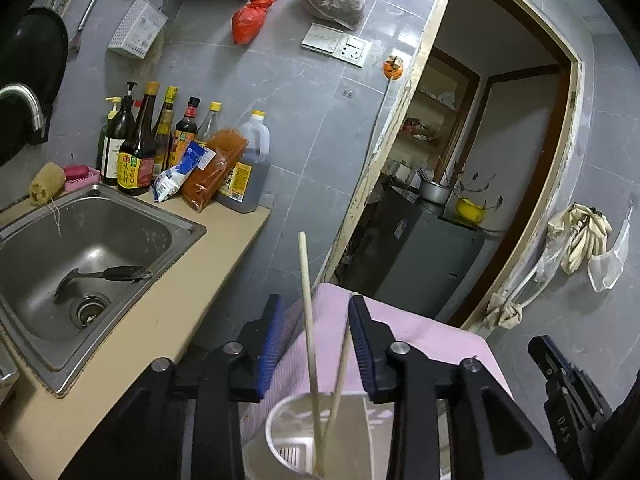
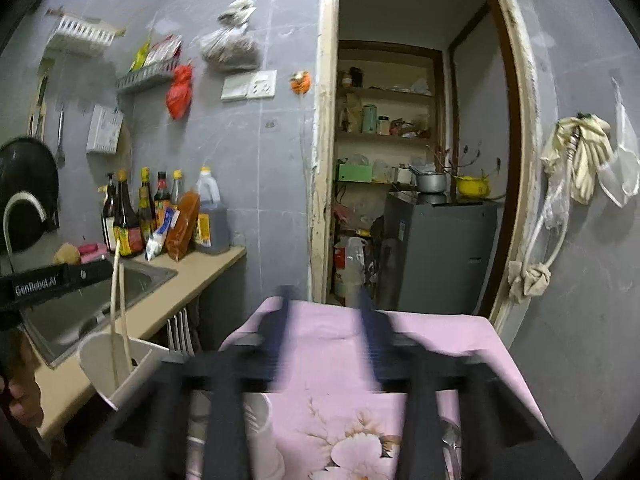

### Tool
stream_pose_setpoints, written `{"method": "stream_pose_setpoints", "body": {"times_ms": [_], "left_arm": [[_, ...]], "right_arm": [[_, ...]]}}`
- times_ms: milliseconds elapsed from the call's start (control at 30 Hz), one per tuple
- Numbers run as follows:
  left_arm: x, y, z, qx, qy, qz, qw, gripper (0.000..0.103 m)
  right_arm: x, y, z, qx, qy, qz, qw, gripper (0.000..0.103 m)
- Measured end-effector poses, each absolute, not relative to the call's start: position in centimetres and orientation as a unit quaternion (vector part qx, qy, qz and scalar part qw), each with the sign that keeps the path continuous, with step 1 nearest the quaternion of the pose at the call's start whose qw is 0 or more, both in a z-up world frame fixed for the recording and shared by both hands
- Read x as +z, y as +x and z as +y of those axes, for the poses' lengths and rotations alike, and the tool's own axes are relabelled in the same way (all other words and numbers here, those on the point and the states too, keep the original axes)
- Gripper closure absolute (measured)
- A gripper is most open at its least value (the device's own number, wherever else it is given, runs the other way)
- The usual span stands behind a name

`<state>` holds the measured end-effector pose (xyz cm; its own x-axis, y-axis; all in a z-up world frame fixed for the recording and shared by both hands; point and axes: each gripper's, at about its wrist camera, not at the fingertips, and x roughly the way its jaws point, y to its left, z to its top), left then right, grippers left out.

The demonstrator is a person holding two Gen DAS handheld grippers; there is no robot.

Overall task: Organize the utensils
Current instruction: 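Move both tools back over the remaining utensils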

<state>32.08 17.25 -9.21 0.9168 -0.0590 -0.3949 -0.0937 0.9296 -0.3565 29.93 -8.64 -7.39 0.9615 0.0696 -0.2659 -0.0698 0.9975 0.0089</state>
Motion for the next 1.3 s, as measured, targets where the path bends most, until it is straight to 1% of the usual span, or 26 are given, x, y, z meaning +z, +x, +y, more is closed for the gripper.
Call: {"method": "stream_pose_setpoints", "body": {"times_ms": [67, 133, 200, 233, 267, 300, 333, 367, 400, 467, 500, 567, 767, 933, 1033, 1300], "left_arm": [[-8.6, 31.5, 16.7, 0.008, -0.179, 0.202, 0.963, 0.07], [-7.7, 30.8, 15.7, 0.006, -0.169, 0.196, 0.966, 0.063], [-6.9, 30.2, 14.8, 0.004, -0.165, 0.189, 0.968, 0.049], [-6.4, 29.9, 14.2, 0.002, -0.163, 0.183, 0.969, 0.048], [-6.0, 29.6, 13.7, 0.0, -0.162, 0.18, 0.97, 0.047], [-5.5, 29.3, 13.0, -0.003, -0.157, 0.176, 0.972, 0.045], [-5.1, 29.1, 12.3, -0.005, -0.152, 0.173, 0.973, 0.043], [-4.6, 28.8, 11.3, -0.008, -0.145, 0.169, 0.975, 0.034], [-4.2, 28.6, 10.7, -0.009, -0.14, 0.166, 0.976, 0.024], [-3.3, 28.1, 9.0, -0.013, -0.131, 0.156, 0.979, 0.014], [-2.8, 27.8, 7.9, -0.017, -0.124, 0.151, 0.981, 0.008], [-2.3, 27.6, 6.0, -0.019, -0.111, 0.144, 0.983, 0.001], [-2.2, 27.3, 0.7, -0.019, -0.087, 0.132, 0.987, 0.001], [-3.2, 27.2, -3.4, -0.029, -0.07, 0.139, 0.987, 0.001], [-4.2, 27.6, -5.6, -0.04, -0.064, 0.154, 0.985, 0.001], [-8.9, 30.0, -9.9, -0.058, -0.059, 0.22, 0.972, 0.001]], "right_arm": [[-6.7, 29.3, -10.0, 0.031, 0.009, 0.129, 0.991, 0.056], [-6.0, 28.8, -11.3, 0.03, 0.016, 0.127, 0.991, 0.056], [-5.1, 28.2, -13.0, 0.025, 0.026, 0.123, 0.992, 0.049], [-4.7, 28.0, -13.8, 0.023, 0.03, 0.12, 0.992, 0.041], [-4.2, 27.6, -14.8, 0.02, 0.035, 0.116, 0.992, 0.036], [-3.9, 27.3, -15.5, 0.017, 0.038, 0.112, 0.993, 0.034], [-3.4, 27.0, -16.4, 0.014, 0.041, 0.109, 0.993, 0.028], [-3.0, 26.9, -17.0, 0.012, 0.043, 0.107, 0.993, 0.022], [-2.6, 26.6, -17.8, 0.01, 0.046, 0.104, 0.993, 0.019], [-2.0, 26.1, -19.8, 0.005, 0.049, 0.097, 0.994, 0.009], [-1.7, 25.9, -20.4, 0.004, 0.049, 0.094, 0.994, 0.008], [-1.3, 25.8, -21.9, 0.001, 0.049, 0.088, 0.995, 0.004], [-1.5, 25.4, -26.1, -0.016, 0.042, 0.08, 0.996, 0.002], [-2.8, 25.9, -29.4, -0.037, 0.039, 0.098, 0.994, 0.002], [-4.4, 26.9, -31.3, -0.051, 0.022, 0.133, 0.99, 0.002], [-9.9, 29.3, -36.2, -0.041, 0.036, 0.225, 0.973, 0.002]]}}
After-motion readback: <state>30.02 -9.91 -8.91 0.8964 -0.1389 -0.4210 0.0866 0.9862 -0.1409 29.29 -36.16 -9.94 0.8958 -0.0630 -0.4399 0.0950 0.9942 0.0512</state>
